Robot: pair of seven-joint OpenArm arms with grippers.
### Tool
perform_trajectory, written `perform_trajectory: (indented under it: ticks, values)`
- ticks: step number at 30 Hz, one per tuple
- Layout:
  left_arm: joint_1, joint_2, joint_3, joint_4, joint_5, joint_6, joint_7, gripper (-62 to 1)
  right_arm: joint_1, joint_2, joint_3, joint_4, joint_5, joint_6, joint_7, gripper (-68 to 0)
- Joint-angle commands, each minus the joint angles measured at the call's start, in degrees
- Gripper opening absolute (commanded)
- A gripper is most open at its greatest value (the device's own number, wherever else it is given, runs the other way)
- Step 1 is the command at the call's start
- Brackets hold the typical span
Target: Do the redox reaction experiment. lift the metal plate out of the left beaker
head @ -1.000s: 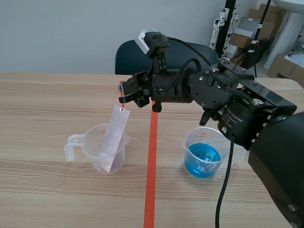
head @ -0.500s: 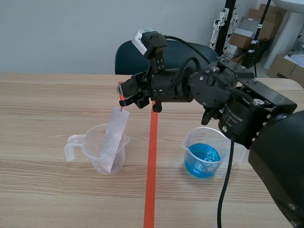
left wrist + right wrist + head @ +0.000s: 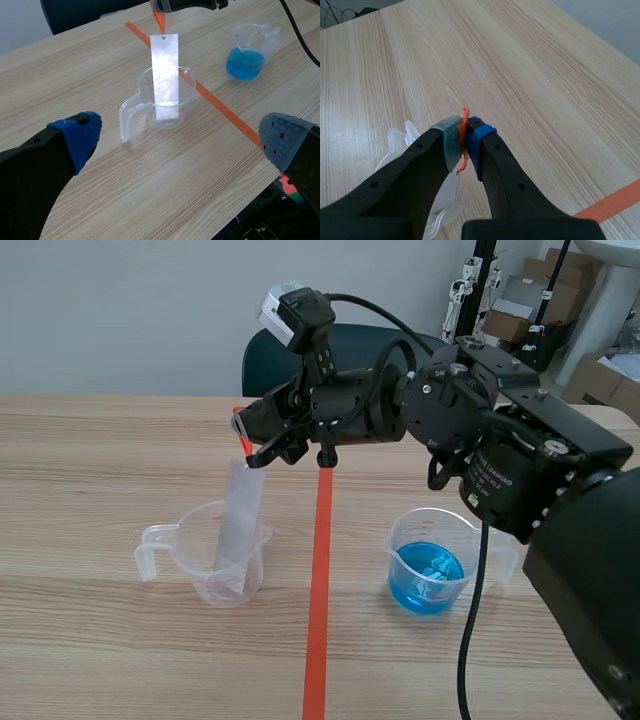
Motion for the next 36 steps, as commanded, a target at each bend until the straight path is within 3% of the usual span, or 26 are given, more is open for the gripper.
perform_trajectory:
  ticks: [1,9,21,36]
  values:
    - [0.1,0.3,0.2,0.5,-0.4,-0.1,-1.1,1.4,1.6,0.0,0.4,2.2,0.7,0.7,0.8,-67.3]
    - [0.1,0.3,0.2,0.5,-0.4,-0.1,-1.1,1.4,1.3,0.0,0.3,3.8,1.4,0.7,-0.2,-67.3]
    - [0.1,0.3,0.2,0.5,-0.4,-0.1,-1.3,1.4,-1.0,0.0,-6.4,4.6,1.4,0.7,0.7,-67.3]
    - [0.1,0.3,0.2,0.5,-0.4,-0.1,-1.3,1.4,-6.0,0.3,-6.5,15.1,1.6,0.7,-1.8,-67.3]
